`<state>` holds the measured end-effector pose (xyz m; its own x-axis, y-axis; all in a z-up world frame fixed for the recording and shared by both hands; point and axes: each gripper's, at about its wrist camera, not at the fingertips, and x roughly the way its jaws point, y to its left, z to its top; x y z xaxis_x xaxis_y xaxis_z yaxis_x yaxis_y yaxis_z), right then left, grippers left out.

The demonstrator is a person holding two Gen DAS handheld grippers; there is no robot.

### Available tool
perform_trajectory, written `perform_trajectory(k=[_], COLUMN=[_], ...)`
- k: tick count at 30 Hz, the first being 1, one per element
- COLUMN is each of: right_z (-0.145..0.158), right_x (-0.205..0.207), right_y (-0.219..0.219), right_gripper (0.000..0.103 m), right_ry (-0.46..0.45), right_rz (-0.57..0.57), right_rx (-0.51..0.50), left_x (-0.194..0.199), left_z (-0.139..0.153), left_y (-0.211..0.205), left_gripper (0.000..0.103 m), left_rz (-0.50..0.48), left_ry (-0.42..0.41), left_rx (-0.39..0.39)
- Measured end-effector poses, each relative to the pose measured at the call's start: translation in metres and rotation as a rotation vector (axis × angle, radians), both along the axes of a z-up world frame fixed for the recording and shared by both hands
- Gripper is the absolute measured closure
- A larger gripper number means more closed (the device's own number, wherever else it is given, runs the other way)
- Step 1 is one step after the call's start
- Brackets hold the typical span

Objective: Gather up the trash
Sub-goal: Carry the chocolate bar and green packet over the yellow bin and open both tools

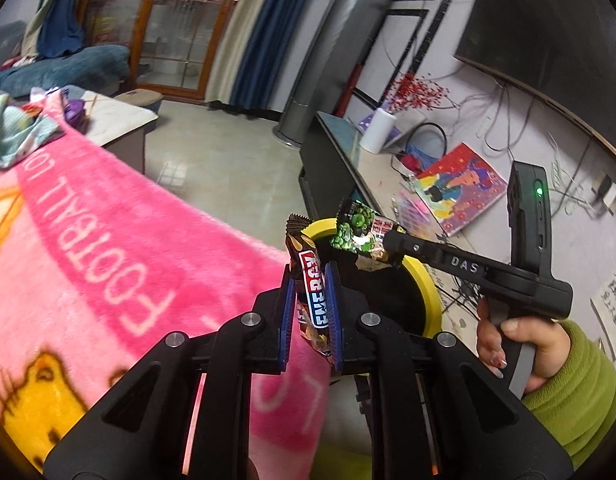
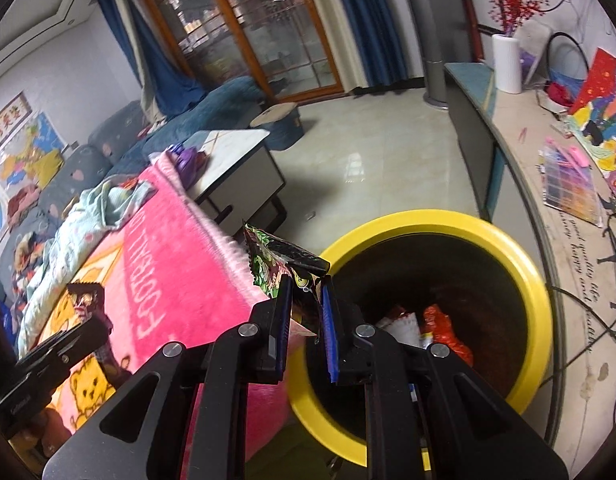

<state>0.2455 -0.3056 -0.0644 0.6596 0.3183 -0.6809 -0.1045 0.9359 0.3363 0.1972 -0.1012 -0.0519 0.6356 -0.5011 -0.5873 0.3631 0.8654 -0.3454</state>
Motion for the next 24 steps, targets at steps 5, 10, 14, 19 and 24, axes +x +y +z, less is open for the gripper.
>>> perform_trajectory(k=[5, 10, 14, 19, 24], right_z=[-0.001, -0.002, -0.003, -0.005, -0.009], right_x=[-0.003, -0.008, -0.012, -0.013, -0.014], right_y=[-0.018, -0.037, -0.052, -0.071, -0.089], right_gripper=[0.089, 0.089, 0.089, 0.089, 0.089], right_ry=[-0.005, -0.011, -0.017, -0.016, -0.008], right_rz=[-0.047, -0.096, -0.133, -0.182, -0.228], right_rx=[0.004, 0.008, 0.011, 0.021, 0.014], left_x=[-0.004, -0.008, -0.012, -0.012, -0.011], left_z=[0.001, 0.0, -0.002, -0.008, -0.018], left_y=[-0.02, -0.04, -0.054, -0.072, -0.088], left_gripper=[0.093, 0.093, 0.093, 0.093, 0.093], left_rz=[-0.051, -0.098, -0.134, -0.175, -0.215], left_ry=[-0.014, -0.026, -0.033, -0.031, -0.025], left_rx=[0.022, 0.04, 0.051, 0.066, 0.085])
